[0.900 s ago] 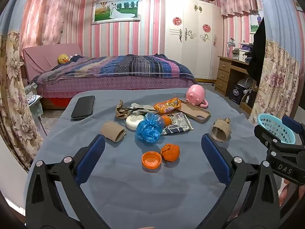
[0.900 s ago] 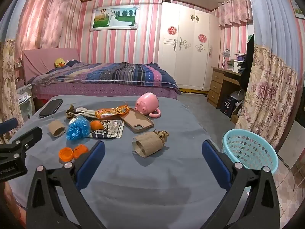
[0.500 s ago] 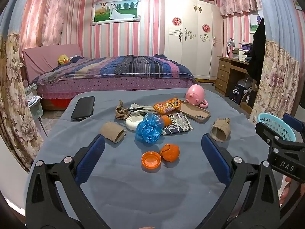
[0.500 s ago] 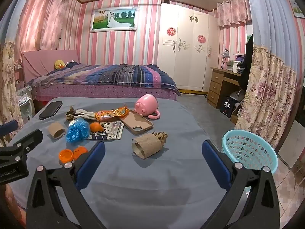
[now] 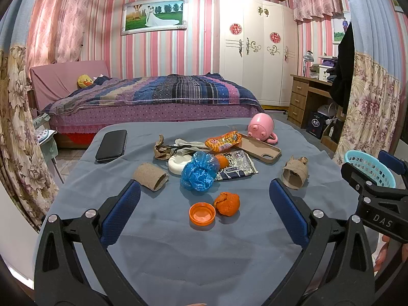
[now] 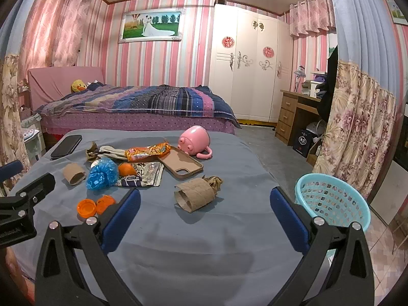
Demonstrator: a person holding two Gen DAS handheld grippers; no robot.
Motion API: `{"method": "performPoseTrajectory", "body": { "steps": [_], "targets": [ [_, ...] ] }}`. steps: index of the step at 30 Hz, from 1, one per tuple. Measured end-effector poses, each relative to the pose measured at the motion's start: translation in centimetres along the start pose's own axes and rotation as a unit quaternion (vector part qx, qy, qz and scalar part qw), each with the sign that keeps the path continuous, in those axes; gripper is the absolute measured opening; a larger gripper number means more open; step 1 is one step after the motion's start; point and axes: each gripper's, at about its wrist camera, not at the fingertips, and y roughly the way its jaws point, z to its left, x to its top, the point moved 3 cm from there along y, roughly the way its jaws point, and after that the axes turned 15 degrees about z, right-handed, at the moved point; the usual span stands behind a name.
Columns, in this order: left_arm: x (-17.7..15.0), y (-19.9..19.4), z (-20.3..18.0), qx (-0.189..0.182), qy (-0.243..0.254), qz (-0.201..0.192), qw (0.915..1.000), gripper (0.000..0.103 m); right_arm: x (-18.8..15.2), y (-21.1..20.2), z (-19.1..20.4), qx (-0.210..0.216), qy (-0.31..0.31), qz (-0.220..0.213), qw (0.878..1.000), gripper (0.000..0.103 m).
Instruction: Collect trash
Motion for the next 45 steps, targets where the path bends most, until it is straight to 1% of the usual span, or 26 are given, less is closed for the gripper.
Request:
{"method": "performPoseTrajectory", "body": {
  "steps": [33,45],
  "targets": [
    [0.01,-0.30,-0.06,0.004,0.002,-0.007,1.0000,0.098,-0.36,0.19,-0.46,-0.002,0.000,0.001,1.000,0.099],
    [0.09,-0.23,0.14,-0.001,-0.003,-0.001,1.0000,0.098,-0.37,0.26,-0.60,-0.004,-0.001,0.001,1.000,0.099]
  ]
}}
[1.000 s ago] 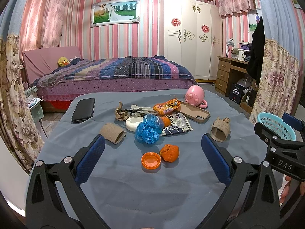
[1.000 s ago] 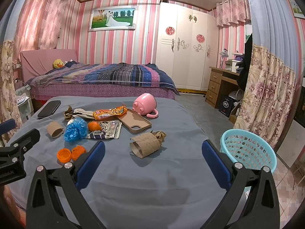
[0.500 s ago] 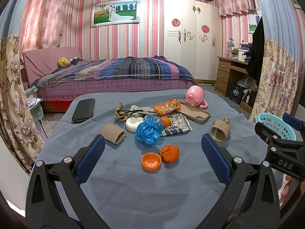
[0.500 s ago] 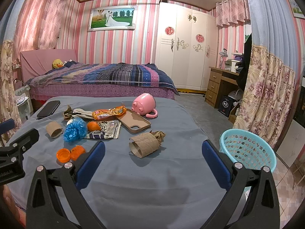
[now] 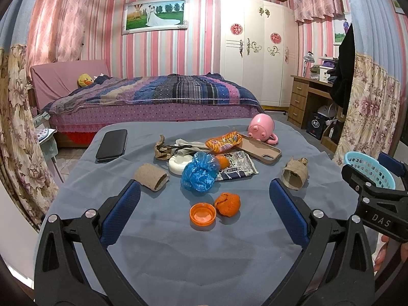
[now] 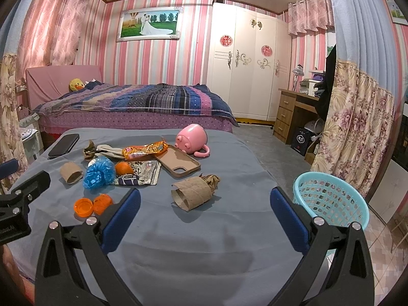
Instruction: Collect trash
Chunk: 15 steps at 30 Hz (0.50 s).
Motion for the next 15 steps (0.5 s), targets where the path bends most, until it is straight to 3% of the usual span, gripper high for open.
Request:
{"method": "performPoseTrajectory", "body": {
  "steps": [15],
  "targets": [
    [0.06,0.00,0.25,-0.001,-0.004,0.002,1.0000,0.098,0.02,0.01,0.00,0.000,0.001,0.001,1.000,0.099]
  ]
}}
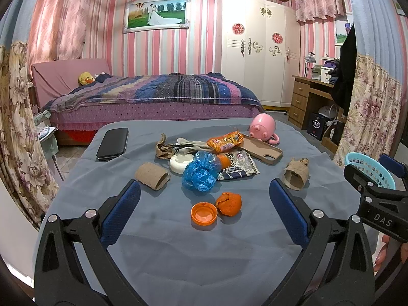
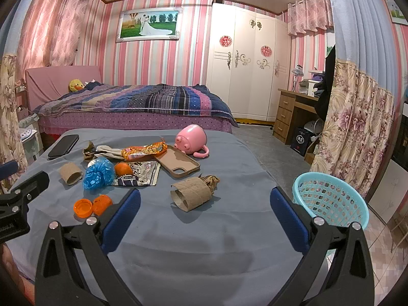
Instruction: Collect trash
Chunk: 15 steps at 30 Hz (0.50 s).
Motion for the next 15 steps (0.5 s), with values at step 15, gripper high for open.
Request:
{"method": "performPoseTrajectory", "body": {
  "steps": [15],
  "targets": [
    [-0.34,0.09,-0.50,-0.001,0.009,0.000,1.0000,0.098,-0.52,0.02,-0.97,0.000,0.004,0.000,1.000,0.099]
  ]
}}
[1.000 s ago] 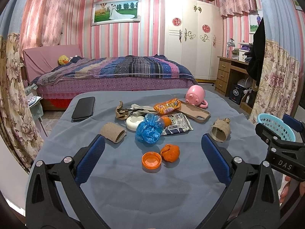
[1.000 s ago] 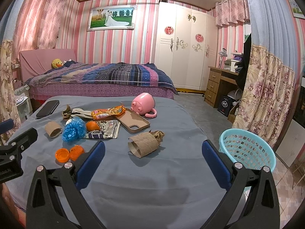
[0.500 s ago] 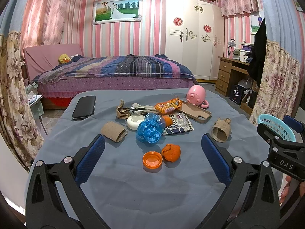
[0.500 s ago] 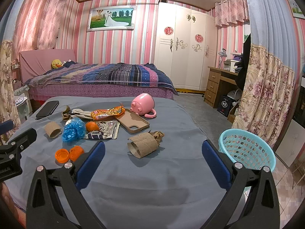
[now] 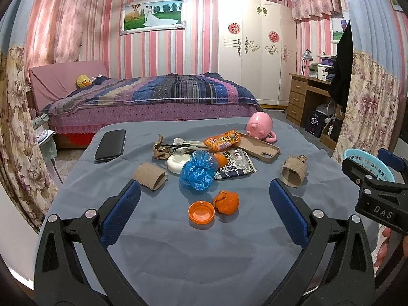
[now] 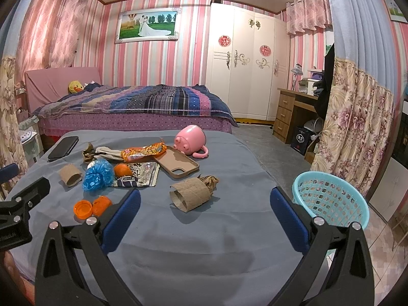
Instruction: Collect trash
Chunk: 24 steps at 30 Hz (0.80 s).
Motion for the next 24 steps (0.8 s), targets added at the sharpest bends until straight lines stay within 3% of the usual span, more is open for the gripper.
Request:
{"method": "performPoseTrajectory", "body": {
  "steps": [24],
  "targets": [
    [0.3,0.3,1.6,0.001,-0.035,0.025,0.9991,0.098,0.3,0.9,-0.1,0.011,0.011,0.007,1.000,0.099]
  ]
}}
